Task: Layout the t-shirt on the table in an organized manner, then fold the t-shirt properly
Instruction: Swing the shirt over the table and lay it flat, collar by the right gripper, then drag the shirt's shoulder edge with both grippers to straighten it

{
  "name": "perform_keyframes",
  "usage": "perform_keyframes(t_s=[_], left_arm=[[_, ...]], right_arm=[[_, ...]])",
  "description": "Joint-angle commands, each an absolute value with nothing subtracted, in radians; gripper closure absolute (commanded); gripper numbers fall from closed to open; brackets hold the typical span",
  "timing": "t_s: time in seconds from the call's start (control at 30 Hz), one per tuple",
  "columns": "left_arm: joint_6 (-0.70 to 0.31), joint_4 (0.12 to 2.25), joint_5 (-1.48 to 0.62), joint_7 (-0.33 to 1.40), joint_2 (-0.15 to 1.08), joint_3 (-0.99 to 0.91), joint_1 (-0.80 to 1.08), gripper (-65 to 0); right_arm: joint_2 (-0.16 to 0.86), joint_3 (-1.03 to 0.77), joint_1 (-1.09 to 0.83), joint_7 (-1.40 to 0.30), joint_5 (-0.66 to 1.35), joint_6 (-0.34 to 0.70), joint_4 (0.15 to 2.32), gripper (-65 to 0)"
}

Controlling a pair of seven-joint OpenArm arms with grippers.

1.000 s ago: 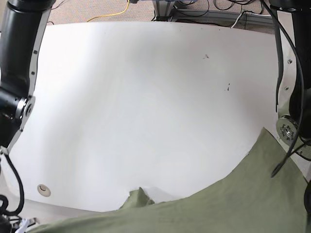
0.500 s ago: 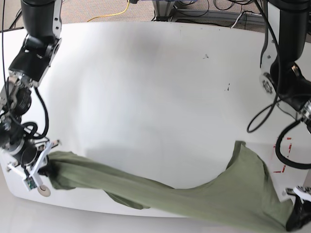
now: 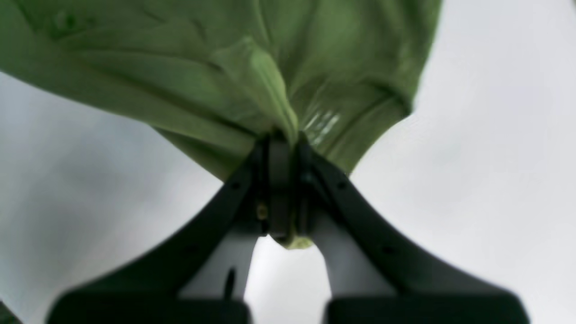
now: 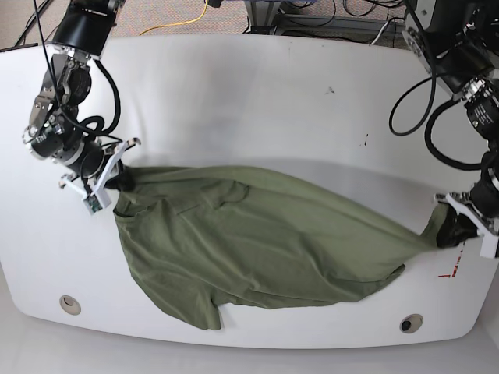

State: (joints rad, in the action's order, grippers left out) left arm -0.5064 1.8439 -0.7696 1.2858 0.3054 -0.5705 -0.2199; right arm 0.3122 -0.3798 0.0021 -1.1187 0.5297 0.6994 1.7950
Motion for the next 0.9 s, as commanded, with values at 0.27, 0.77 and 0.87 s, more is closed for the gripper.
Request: perform_keyframes(t_s=[0.27,0.77,0.87], left_arm=[[-0.506,1.863,-0.797,1.250,0.364,-0.648,0.005,0.0],[-0.506,1.860,-0.791,1.250,0.407,-0.676,0.202,0.0],[-0.506,1.860,-0.791,1.250,0.414,-0.671,0.231,0.0]], right_arm=[[0.302,-0.426,-0.145,-1.061,0.538,0.698,1.816,0.0],[0.283,-0.437,-0.314,-0.981,0.536,0.698,1.813,0.0],[0.283,-0.437,-0.344,-0.972,0.538,0.698,1.813,0.0]])
